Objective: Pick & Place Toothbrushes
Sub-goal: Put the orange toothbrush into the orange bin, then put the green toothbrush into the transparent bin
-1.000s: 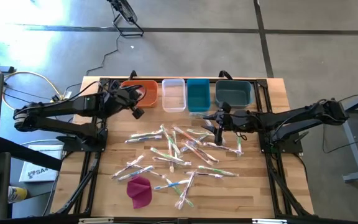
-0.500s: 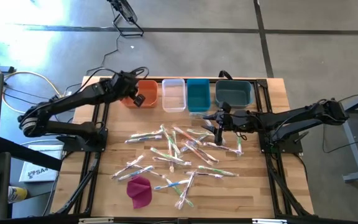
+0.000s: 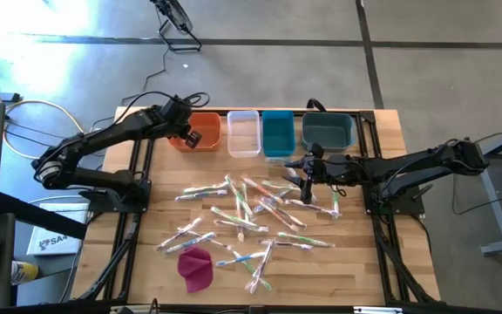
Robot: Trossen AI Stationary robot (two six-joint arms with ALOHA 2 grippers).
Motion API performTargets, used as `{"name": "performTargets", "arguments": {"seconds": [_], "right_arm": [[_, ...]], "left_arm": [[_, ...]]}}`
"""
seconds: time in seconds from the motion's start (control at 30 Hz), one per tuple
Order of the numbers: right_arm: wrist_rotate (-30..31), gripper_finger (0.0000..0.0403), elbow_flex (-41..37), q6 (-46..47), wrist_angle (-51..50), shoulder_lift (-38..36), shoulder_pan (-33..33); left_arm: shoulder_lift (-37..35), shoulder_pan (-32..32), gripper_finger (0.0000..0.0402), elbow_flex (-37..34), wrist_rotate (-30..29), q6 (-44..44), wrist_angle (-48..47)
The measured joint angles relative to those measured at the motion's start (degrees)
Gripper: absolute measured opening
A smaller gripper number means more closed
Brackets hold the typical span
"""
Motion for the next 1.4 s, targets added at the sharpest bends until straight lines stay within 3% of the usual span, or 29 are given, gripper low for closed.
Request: {"name": "performTargets", "arguments": {"seconds": [0.43, 0.9, 1.4], "right_arm": [[0.0, 0.0171, 0.0, 0.0, 0.0, 0.0, 0.0], [0.0, 0.0171, 0.0, 0.0, 0.0, 0.1, 0.0], [0.0, 0.0171, 0.0, 0.0, -1.2, 0.1, 0.0]], "left_arm": [[0.3, 0.0, 0.0030, 0.0, -0.5, -1.8, -0.5], [0.3, 0.0, 0.0105, 0.0, -0.5, -1.7, 0.0], [0.3, 0.0, 0.0109, 0.0, -0.3, 0.6, 8.3]]}}
